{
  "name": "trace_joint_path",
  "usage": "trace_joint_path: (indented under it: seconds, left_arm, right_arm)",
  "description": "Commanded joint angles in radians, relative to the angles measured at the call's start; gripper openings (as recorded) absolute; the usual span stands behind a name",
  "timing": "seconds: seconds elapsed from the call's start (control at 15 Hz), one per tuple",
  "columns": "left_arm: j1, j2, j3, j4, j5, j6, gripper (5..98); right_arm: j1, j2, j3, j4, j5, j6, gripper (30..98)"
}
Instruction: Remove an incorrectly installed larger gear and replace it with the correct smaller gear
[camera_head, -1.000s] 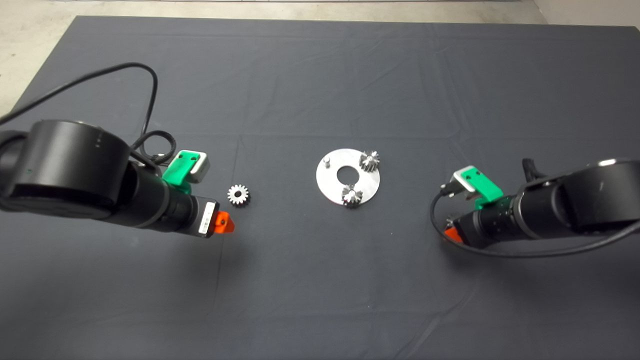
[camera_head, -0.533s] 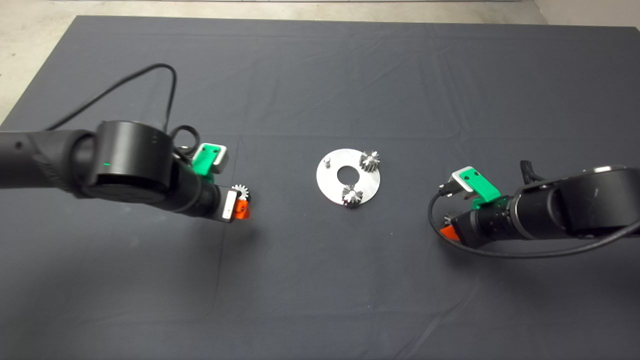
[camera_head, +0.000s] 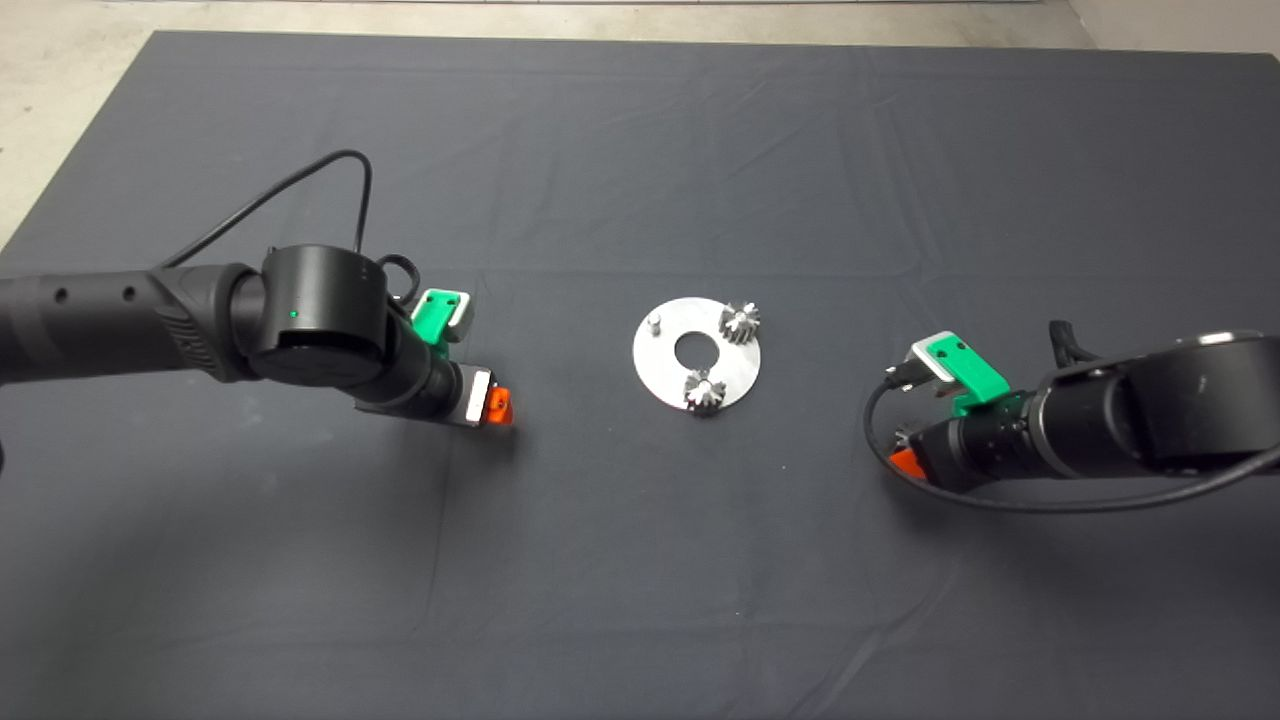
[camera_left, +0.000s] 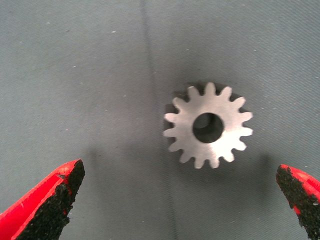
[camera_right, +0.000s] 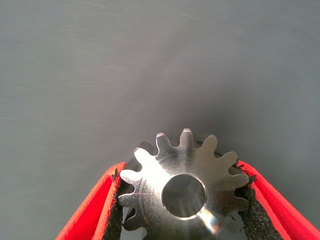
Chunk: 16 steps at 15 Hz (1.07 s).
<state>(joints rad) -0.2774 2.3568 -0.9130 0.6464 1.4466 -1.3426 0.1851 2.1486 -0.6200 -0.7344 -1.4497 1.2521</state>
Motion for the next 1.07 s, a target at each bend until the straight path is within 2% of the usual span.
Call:
trace_joint_path:
  seconds: [0.0, 0.2, 0.47, 0.6, 0.67, 0.73, 0.8, 0.93, 1.0]
  left_arm:
    - [-0.013, 0.002, -0.025, 0.012, -0.005, 0.028, 98.2]
    - [-0.013, 0.002, -0.03, 0.011, -0.026, 0.034, 98.2]
    - [-0.014, 0.003, -0.03, 0.01, -0.031, 0.036, 98.2]
    - [-0.014, 0.003, -0.032, 0.01, -0.055, 0.036, 98.2]
    - [-0.014, 0.003, -0.032, 0.01, -0.061, 0.035, 98.2]
    - [-0.014, 0.005, -0.032, 0.01, -0.061, 0.034, 98.2]
    - [-0.014, 0.004, -0.032, 0.01, -0.061, 0.034, 98.2]
    - [-0.014, 0.005, -0.032, 0.01, -0.063, 0.034, 98.2]
    - [-0.016, 0.005, -0.032, 0.01, -0.063, 0.031, 98.2]
  right_arm:
    - [0.021, -0.022, 0.025, -0.048, 0.003, 0.01, 51.3]
    - [0.021, -0.025, 0.031, -0.048, 0.003, 0.01, 53.2]
    - [0.024, -0.029, 0.042, -0.048, 0.002, 0.01, 58.2]
    - [0.033, -0.043, 0.092, -0.045, 0.002, 0.012, 58.2]
    - [0.041, -0.059, 0.114, -0.037, -0.001, 0.012, 58.2]
    - [0.076, -0.082, 0.14, -0.027, -0.003, 0.012, 58.2]
    - [0.122, -0.105, 0.169, 0.018, -0.003, 0.013, 58.2]
    - [0.221, -0.143, 0.178, 0.208, -0.003, 0.012, 58.2]
    - [0.261, -0.147, 0.184, 0.273, -0.003, 0.01, 58.2]
